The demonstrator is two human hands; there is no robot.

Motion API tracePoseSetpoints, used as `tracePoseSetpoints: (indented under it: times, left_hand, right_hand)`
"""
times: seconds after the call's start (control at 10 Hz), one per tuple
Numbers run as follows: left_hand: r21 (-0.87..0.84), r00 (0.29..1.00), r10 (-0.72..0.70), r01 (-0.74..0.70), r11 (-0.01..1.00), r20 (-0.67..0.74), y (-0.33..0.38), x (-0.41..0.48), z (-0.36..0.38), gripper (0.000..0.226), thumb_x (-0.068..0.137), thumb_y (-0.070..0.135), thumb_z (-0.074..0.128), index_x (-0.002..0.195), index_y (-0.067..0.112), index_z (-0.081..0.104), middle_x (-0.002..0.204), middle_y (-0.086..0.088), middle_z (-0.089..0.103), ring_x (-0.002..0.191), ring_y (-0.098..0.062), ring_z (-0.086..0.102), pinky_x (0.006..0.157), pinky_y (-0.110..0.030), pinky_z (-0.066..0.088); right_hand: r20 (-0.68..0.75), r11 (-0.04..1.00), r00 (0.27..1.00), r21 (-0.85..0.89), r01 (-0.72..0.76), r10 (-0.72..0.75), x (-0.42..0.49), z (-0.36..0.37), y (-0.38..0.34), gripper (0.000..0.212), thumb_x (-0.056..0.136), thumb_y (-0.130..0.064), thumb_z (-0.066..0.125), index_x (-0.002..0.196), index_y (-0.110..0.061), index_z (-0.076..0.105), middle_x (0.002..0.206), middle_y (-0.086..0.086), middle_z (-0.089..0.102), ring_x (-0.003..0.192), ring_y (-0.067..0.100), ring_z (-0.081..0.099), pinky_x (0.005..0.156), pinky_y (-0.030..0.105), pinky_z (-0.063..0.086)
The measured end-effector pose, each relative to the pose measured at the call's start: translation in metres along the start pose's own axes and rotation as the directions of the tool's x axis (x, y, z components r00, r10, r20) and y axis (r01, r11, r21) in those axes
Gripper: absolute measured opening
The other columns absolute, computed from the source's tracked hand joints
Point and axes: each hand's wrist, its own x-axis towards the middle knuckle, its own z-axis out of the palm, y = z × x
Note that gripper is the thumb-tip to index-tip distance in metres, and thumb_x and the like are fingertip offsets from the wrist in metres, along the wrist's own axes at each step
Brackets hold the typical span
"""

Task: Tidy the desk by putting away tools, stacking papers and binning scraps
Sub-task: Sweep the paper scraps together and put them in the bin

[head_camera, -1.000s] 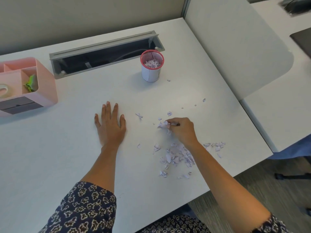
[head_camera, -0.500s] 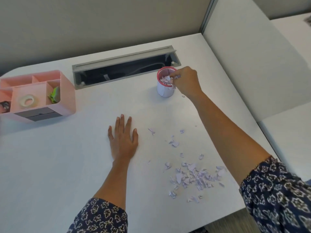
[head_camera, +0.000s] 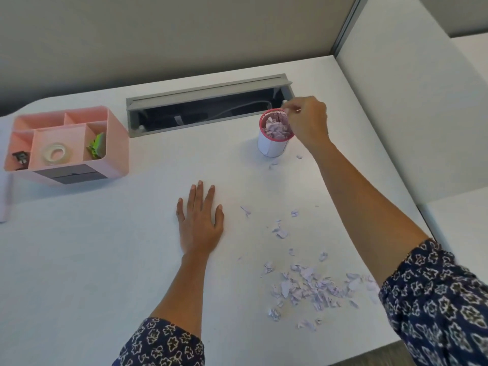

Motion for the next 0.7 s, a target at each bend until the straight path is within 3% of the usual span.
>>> tracePoseSetpoints:
  times: [0.1,0.2,0.3,0.4,0.6,0.7]
  left_hand:
    - [0.0,1.0,-0.001,0.001,1.0,0.0,0.0,0.0,0.0,0.056,0.097,0.042,0.027,0.151,0.028,0.026,0.162,0.002,0.015,0.149,-0.013,0.01,0.12,-0.046,0.008]
    - [0.0,1.0,-0.002,0.002,1.0,-0.002,0.0,0.0,0.001,0.056,0.097,0.042,0.027,0.151,0.028,0.026,0.162,0.002,0.015,0.149,-0.013,0.01,0.12,-0.046,0.009]
    - [0.0,1.0,-0.002,0.002,1.0,-0.003,0.001,0.0,0.001,0.055,0.097,0.041,0.03,0.151,0.028,0.026,0.162,0.002,0.015,0.149,-0.013,0.01,0.12,-0.046,0.008]
    - [-0.003,1.0,-0.003,0.003,1.0,-0.005,0.001,0.0,0.0,0.055,0.097,0.04,0.03,0.151,0.028,0.026,0.162,0.002,0.015,0.149,-0.013,0.01,0.12,-0.046,0.008]
    - [-0.007,1.0,-0.005,0.005,1.0,-0.009,0.001,-0.001,0.0,0.055,0.097,0.04,0.031,0.151,0.028,0.027,0.161,0.002,0.016,0.149,-0.013,0.011,0.12,-0.046,0.008]
    - [-0.01,1.0,-0.004,0.004,1.0,-0.01,0.001,-0.001,-0.001,0.055,0.097,0.04,0.031,0.151,0.028,0.028,0.161,0.003,0.016,0.149,-0.013,0.011,0.12,-0.046,0.009]
  right_hand:
    - [-0.072,0.993,0.992,0.057,-0.104,0.108,0.001,-0.004,0.036,0.03,0.09,-0.002,0.051,0.111,-0.007,0.072,0.113,0.011,0.071,0.102,0.026,0.066,0.09,0.026,0.049]
    - [0.04,0.988,0.988,-0.05,-0.145,0.148,-0.008,0.007,0.064,0.037,0.088,0.002,0.046,0.115,-0.007,0.07,0.118,0.013,0.068,0.108,0.029,0.064,0.095,0.028,0.047]
    - [0.215,0.988,0.974,-0.146,-0.041,0.073,-0.03,0.032,0.094,0.04,0.089,-0.001,0.041,0.118,-0.007,0.067,0.123,0.016,0.063,0.115,0.035,0.058,0.097,0.033,0.046]
    - [0.236,0.982,0.972,-0.183,0.053,-0.009,-0.048,0.05,0.104,0.04,0.087,-0.002,0.04,0.117,-0.007,0.066,0.125,0.019,0.058,0.119,0.038,0.053,0.096,0.037,0.047]
    - [0.179,0.984,0.982,-0.154,0.092,-0.063,-0.104,0.083,0.076,0.041,0.093,-0.006,0.044,0.133,-0.006,0.055,0.147,0.018,0.043,0.138,0.034,0.037,0.11,0.045,0.038]
    - [0.223,0.959,0.957,-0.169,0.226,-0.187,-0.133,0.099,0.059,0.042,0.094,-0.016,0.039,0.125,0.002,0.059,0.141,0.024,0.049,0.133,0.038,0.045,0.107,0.05,0.04]
